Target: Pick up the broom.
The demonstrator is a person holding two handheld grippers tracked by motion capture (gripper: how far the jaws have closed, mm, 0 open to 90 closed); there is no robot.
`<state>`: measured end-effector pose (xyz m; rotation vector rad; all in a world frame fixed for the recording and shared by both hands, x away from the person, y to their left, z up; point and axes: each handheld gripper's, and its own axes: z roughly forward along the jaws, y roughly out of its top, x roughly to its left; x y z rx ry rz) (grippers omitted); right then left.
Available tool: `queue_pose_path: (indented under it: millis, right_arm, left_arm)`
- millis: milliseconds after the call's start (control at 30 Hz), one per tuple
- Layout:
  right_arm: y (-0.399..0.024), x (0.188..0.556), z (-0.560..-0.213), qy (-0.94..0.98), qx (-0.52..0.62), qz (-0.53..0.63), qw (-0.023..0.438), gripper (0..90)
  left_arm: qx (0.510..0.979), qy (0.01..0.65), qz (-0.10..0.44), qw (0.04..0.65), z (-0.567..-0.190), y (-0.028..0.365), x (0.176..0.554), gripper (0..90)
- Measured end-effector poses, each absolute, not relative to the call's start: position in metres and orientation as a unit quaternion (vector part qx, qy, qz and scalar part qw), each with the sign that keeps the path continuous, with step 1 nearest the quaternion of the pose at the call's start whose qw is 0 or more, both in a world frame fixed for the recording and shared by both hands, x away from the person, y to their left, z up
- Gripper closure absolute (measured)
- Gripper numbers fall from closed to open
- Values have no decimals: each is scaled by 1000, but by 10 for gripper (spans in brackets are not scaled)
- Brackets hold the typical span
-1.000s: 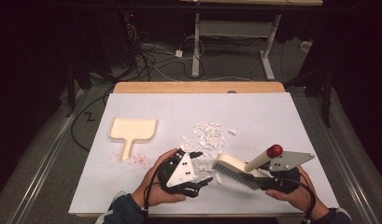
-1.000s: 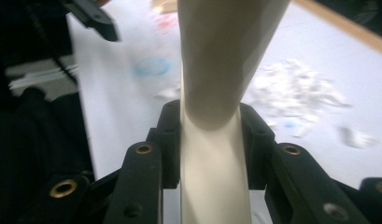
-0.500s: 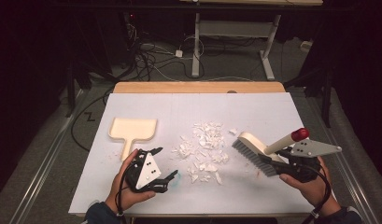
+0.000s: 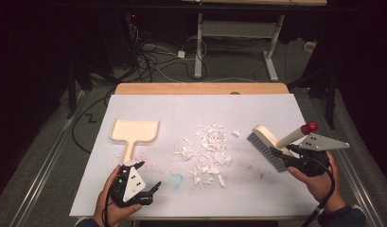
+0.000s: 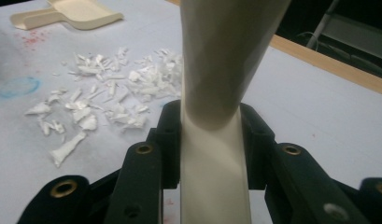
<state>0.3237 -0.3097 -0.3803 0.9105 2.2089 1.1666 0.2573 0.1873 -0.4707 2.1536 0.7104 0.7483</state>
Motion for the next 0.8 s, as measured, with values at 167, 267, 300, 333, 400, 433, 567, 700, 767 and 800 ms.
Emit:
queue_pose_path:
  millis: [167, 267, 300, 333, 400, 433, 567, 700, 767, 800]
  right_arm:
    - [-313, 334, -384, 802, 347, 420, 245, 678]
    - [-314, 340, -387, 802, 356, 410, 247, 678]
    - [-314, 341, -388, 802, 358, 407, 250, 679]
    - [-314, 341, -388, 802, 358, 407, 250, 679]
    - [-314, 343, -390, 803, 361, 402, 253, 678]
    - [-314, 343, -390, 802, 362, 401, 254, 678]
    - [-314, 345, -391, 802, 365, 398, 257, 679]
    - [-315, 346, -391, 801, 367, 397, 257, 679]
    - [-315, 347, -391, 801, 367, 395, 258, 679]
    - [-315, 347, -391, 801, 367, 395, 258, 679]
  left_arm:
    - [840, 279, 290, 365, -473, 190, 259, 165]
    - [840, 282, 289, 363, -474, 191, 260, 165]
    - [840, 283, 289, 362, -475, 192, 260, 165]
    - [840, 283, 289, 362, -475, 192, 260, 165]
    - [841, 281, 291, 360, -475, 192, 259, 165]
    - [842, 280, 292, 358, -475, 192, 259, 165]
    - [844, 278, 292, 353, -476, 192, 260, 165]
    - [844, 278, 291, 353, -476, 192, 260, 165]
    - [845, 278, 289, 353, -476, 193, 260, 165]
    - [846, 278, 288, 352, -477, 192, 260, 165]
